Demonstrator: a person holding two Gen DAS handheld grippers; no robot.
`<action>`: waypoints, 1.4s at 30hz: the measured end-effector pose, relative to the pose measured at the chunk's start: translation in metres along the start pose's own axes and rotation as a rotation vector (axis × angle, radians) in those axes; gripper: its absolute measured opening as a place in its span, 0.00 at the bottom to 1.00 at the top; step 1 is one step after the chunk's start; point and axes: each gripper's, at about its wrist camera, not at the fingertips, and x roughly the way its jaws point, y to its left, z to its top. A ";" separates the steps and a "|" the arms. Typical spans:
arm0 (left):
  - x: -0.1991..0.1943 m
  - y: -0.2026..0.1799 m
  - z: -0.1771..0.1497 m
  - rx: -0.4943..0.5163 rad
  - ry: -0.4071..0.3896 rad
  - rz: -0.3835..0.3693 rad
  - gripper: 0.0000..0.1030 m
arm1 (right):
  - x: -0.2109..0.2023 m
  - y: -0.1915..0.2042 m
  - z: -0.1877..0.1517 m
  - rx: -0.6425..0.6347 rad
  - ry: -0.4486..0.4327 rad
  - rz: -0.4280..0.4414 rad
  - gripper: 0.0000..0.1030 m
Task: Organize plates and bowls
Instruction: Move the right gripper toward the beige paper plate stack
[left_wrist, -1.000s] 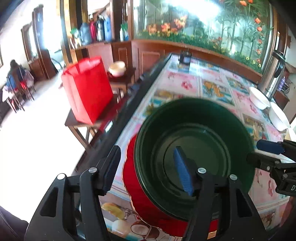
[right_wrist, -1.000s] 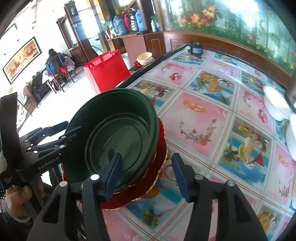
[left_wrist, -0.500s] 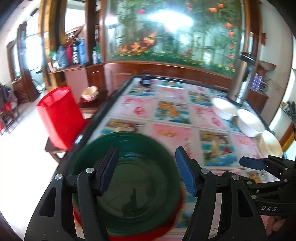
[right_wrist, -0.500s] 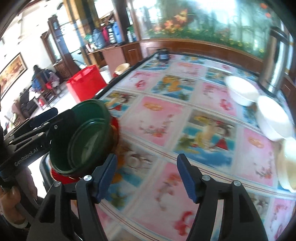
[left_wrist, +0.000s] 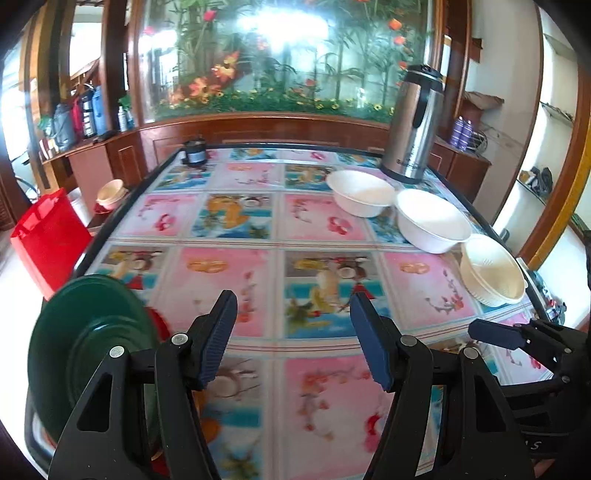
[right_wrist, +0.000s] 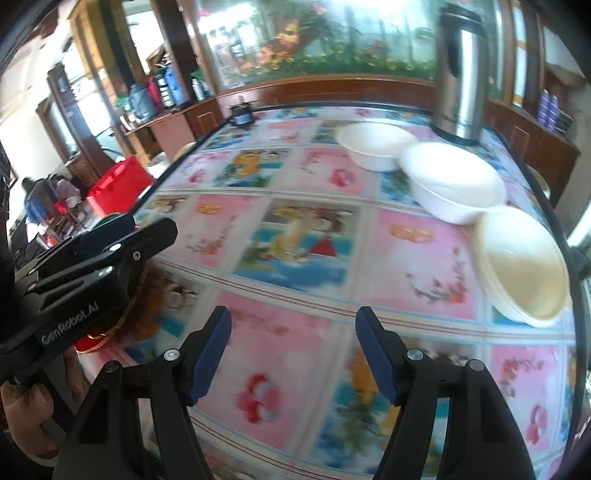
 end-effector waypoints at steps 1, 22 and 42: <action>0.003 -0.005 0.001 0.003 0.002 -0.009 0.62 | -0.002 -0.006 -0.001 0.014 -0.004 -0.004 0.68; 0.055 -0.086 -0.003 0.098 0.082 -0.059 0.62 | -0.012 -0.077 -0.017 0.150 -0.015 -0.009 0.69; 0.074 -0.142 0.011 0.160 0.106 -0.107 0.62 | -0.044 -0.138 -0.015 0.230 -0.063 -0.088 0.70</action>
